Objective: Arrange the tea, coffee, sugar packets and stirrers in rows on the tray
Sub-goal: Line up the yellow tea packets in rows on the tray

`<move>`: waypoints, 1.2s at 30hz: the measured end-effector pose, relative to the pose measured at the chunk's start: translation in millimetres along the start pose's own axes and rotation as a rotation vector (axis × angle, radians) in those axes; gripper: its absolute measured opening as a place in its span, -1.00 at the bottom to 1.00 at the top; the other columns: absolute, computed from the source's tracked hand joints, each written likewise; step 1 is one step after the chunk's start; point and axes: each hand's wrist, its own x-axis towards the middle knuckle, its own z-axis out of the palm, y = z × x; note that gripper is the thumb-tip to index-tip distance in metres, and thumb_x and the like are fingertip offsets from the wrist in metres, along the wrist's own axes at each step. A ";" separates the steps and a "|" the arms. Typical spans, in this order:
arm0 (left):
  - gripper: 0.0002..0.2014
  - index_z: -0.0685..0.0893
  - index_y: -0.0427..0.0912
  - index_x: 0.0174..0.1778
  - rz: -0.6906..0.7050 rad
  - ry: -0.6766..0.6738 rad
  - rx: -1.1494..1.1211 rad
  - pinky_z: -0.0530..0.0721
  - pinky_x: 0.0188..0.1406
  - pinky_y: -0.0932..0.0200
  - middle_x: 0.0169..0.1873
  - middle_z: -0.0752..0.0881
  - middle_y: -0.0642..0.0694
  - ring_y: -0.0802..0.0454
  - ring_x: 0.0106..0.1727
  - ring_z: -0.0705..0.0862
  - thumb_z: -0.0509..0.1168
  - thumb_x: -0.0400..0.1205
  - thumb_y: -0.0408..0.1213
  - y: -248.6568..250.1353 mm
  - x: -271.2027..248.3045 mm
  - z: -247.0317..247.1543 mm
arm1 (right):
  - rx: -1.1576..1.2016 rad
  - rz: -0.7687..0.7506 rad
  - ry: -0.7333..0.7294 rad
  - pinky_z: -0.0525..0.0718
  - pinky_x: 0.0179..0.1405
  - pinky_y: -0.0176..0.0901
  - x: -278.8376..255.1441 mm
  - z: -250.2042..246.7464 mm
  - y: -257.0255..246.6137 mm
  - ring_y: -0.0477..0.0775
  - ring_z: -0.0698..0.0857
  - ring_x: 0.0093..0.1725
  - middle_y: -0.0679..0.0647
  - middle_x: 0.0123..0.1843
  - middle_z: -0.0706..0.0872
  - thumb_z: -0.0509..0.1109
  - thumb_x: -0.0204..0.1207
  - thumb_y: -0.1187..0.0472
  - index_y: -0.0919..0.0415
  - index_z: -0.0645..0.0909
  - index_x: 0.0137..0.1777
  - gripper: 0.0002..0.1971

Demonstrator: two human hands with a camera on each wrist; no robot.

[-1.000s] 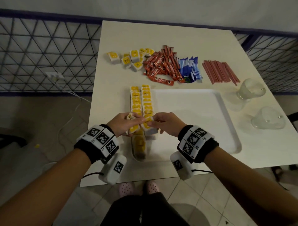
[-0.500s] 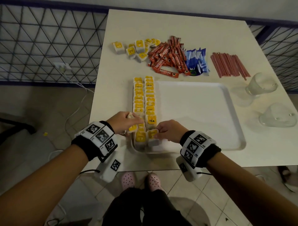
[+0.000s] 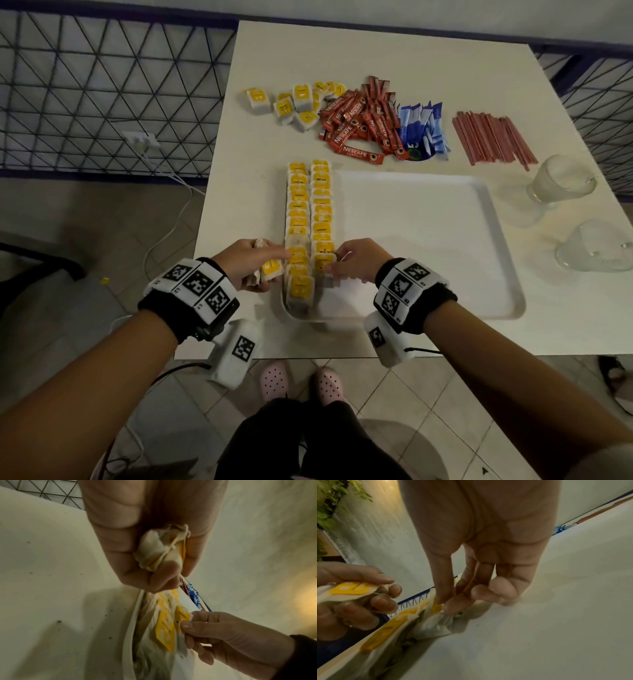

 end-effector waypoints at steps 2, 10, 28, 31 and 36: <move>-0.93 0.64 -0.16 -0.21 -0.012 -0.015 -0.013 0.50 -0.68 0.34 -0.45 0.61 -0.13 0.01 -0.44 0.57 0.40 0.55 -0.30 -0.8 -0.5 -0.5 | 0.022 0.008 0.004 0.26 -0.78 -0.61 0.6 0.3 -1.0 -0.26 0.49 -0.59 -0.04 -0.44 0.60 0.49 0.44 0.15 0.07 0.46 -0.35 -0.74; -0.89 0.62 -0.21 -0.27 -0.048 -0.069 -0.180 0.57 -0.63 0.32 -0.47 0.62 -0.18 0.01 -0.54 0.63 0.36 0.56 -0.30 2.4 -5.4 3.4 | -0.088 -0.054 0.104 0.40 -0.42 -0.34 -4.9 -4.5 -6.1 0.00 0.53 -0.19 0.00 -0.20 0.58 0.52 0.38 0.00 0.07 0.43 -0.26 -0.70; -0.76 0.46 -0.22 -0.12 0.201 -0.082 -0.426 0.74 -0.48 0.21 -0.48 0.68 -0.12 0.12 -0.54 0.69 0.20 0.64 -0.08 14.6 -9.5 46.5 | 0.239 -0.217 -0.026 0.65 -0.36 -0.24 -31.0 -10.9 -29.6 -0.08 0.60 -0.33 0.00 -0.30 0.63 0.47 0.45 0.08 0.04 0.49 -0.21 -0.82; -0.68 0.50 -0.30 -0.04 0.217 -0.124 -0.414 0.74 -0.45 0.23 -0.51 0.72 -0.11 0.10 -0.50 0.71 0.17 0.64 -0.05 12.4 -11.8 49.7 | 0.262 -0.269 -0.015 0.62 -0.36 -0.27 -31.8 -13.1 -26.9 -0.12 0.58 -0.35 -0.03 -0.33 0.62 0.48 0.45 0.16 0.05 0.53 -0.25 -0.85; -0.38 0.52 -0.39 0.26 0.207 -0.098 -0.400 0.77 -0.34 0.15 -0.11 0.71 -0.34 -0.01 -0.33 0.74 0.27 0.48 0.07 7.7 -15.5 49.7 | 0.333 -0.300 -0.010 0.62 -0.39 -0.38 -32.8 -19.0 -27.7 -0.17 0.58 -0.37 -0.03 -0.38 0.60 0.45 0.47 0.25 0.09 0.59 -0.32 -0.84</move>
